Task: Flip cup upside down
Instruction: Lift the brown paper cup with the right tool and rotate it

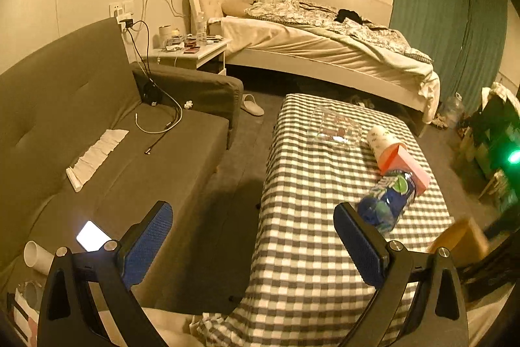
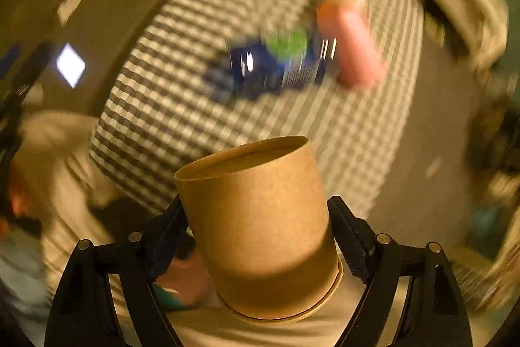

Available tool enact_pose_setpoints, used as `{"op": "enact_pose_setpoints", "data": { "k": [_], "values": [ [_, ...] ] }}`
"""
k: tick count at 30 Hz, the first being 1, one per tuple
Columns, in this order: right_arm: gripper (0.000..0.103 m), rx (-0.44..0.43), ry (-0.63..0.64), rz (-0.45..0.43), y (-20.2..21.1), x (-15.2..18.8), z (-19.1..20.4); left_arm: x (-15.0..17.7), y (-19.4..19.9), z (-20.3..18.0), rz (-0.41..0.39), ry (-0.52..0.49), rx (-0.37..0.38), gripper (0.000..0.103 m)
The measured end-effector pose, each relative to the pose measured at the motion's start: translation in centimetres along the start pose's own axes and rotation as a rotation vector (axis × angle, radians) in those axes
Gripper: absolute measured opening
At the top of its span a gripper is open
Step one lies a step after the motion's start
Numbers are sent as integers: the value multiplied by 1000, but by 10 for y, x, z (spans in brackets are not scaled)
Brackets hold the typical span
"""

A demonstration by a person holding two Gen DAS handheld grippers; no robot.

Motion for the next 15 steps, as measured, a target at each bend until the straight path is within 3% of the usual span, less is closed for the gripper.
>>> {"op": "enact_pose_setpoints", "data": {
  "k": [2, 6, 12, 15],
  "values": [
    [84, -123, -118, 52, -25, 6, 1, 4, 0, 0, 8, -3, -4, 102],
    [84, -242, -271, 75, -59, 7, 4, 10, -4, 1, 29, -13, -19, 102],
    [82, -289, -387, 73, -84, -1, 0, 19, -13, -1, 71, -23, -32, 102],
    [82, -275, -379, 17, -76, -1, -2, 20, -17, -6, 104, -27, -22, 102]
  ]
}}
Point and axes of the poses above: each gripper's, at about its wrist camera, not at the fingertips, and y roughly against the way its jaws point, z to its left, x to its underside, the point moved 1 cm from there along -y, roughly the way its jaws point, and after that the axes turned 13 degrees about x, right-handed, at the moved point
